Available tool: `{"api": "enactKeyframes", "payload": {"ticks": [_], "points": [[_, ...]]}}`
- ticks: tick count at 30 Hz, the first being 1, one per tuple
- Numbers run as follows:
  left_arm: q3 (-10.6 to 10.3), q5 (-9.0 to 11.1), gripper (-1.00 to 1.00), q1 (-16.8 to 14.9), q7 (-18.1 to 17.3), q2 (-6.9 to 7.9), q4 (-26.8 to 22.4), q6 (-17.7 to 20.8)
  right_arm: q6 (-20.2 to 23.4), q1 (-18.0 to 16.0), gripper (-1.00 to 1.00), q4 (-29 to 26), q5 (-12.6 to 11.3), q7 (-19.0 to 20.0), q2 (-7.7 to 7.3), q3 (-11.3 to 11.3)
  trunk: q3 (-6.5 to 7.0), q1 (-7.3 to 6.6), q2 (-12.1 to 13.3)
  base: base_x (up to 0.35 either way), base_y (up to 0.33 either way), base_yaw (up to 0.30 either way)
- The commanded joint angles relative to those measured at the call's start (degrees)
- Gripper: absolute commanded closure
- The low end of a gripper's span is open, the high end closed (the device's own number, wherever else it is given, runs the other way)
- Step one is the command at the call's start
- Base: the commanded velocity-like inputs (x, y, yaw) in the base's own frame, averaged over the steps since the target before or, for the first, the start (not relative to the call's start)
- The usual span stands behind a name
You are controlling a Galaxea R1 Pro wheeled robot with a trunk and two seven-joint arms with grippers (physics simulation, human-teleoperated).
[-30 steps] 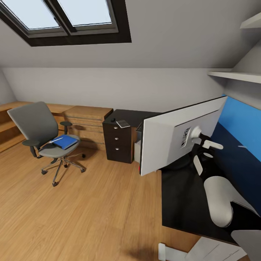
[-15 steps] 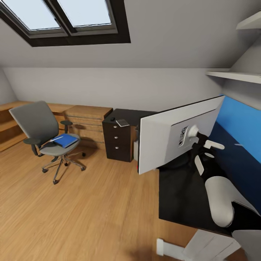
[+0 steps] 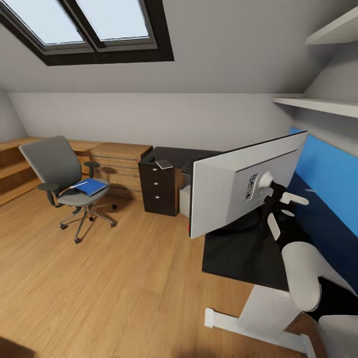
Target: In the bedroom, organize the workspace by keeping the computer under the desk, ensuring the monitor is on the desk, placing the keyboard on the desk next to the monitor, placing the mouse on the desk next to the keyboard, moving the folder from the swivel chair onto the desk next to the mouse, stacking the notebook on top of the folder with the pen on top of the notebook, and positioning the swivel chair next to the desk.
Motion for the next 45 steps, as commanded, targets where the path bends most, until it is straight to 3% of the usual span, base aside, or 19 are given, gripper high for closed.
{"api": "enactKeyframes", "payload": {"ticks": [1, 14, 40, 45], "points": [[-0.02, 0.36, -1.00, -0.03, 0.02, -0.01, 0.02, -0.17, 0.27, -0.05, 1.00, -0.05, 0.71, -0.17, 0.00, 0.15, -0.05, -0.03, -0.03, -0.279, -0.140, 0.000], [-0.02, 0.37, -1.00, -0.03, 0.01, -0.02, 0.02, -0.17, 0.27, -0.05, 1.00, -0.03, 0.72, -0.16, -0.02, 0.15, -0.05, -0.03, -0.03, -0.214, -0.137, 0.000], [0.01, 0.43, -1.00, -0.03, 0.02, 0.00, 0.02, -0.17, 0.47, -0.05, 1.00, 0.05, 0.72, 0.51, -0.11, 0.24, -0.05, -0.03, -0.03, -0.007, -0.073, 0.000], [0.01, 0.45, -1.00, -0.03, 0.02, 0.00, 0.02, -0.17, 0.59, -0.05, 1.00, 0.04, 0.68, 1.63, -0.76, 0.28, -0.05, -0.03, -0.03, 0.000, -0.007, 0.000]]}}
